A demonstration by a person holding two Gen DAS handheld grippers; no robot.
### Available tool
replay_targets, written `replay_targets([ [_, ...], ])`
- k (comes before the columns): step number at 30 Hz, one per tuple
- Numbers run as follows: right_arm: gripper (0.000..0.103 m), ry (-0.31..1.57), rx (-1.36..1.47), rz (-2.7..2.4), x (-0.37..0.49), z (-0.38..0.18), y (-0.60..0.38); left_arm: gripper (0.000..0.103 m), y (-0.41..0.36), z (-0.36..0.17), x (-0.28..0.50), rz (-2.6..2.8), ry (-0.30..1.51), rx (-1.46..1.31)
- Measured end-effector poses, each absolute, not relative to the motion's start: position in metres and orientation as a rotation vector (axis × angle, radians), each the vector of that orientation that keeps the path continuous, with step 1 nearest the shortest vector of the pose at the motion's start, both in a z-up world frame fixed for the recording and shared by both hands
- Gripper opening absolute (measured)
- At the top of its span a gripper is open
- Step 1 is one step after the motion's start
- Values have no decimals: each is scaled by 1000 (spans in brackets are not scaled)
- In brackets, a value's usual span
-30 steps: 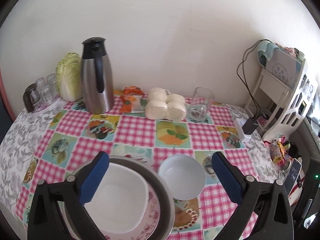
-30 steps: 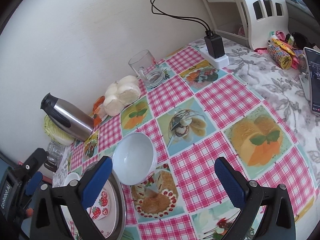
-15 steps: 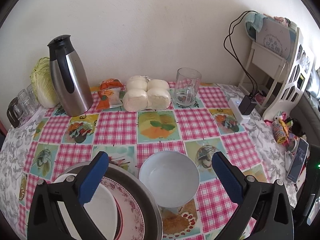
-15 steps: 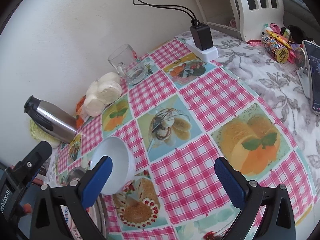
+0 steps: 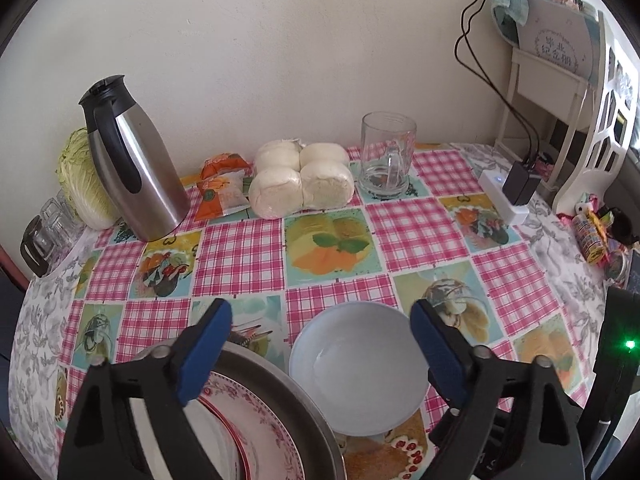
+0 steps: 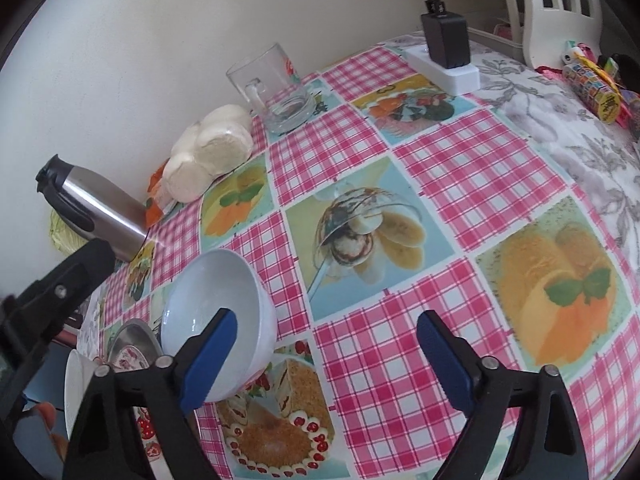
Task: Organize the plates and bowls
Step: 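Move the right gripper toward the pale blue round bowl, then close the right gripper on the pale blue bowl rim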
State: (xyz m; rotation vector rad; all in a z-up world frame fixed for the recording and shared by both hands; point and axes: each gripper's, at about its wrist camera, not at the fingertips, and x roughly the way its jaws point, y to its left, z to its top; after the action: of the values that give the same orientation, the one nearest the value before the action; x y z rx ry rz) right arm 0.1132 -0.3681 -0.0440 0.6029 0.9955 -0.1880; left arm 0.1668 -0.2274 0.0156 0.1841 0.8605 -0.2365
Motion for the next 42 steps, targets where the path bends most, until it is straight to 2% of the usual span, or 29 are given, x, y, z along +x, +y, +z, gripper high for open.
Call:
replay_targets([
  [7,68,1018,595,-130,123,-56,-352,81,-228,6,171,-230,898,194],
  [9,55,1028,593,-123,125,-60,-348,81,-227,3,172,-231,907,192],
  [16,47,1029,617,-98,128,-70,-338,80,-228,-3,174,-234,924,189],
  [22,28,992,616,-81,128,-64,-334,80,-227,-6,176,-225,937,184],
  [24,18,980,616,-75,128,-62,-333,80,-226,-7,176,-224,939,182],
  [32,9,962,626,-95,125,-61,-349,80,-227,-6,175,-232,934,182],
  [42,9,942,692,-138,113,-62,-382,80,-239,-9,171,-335,960,129],
])
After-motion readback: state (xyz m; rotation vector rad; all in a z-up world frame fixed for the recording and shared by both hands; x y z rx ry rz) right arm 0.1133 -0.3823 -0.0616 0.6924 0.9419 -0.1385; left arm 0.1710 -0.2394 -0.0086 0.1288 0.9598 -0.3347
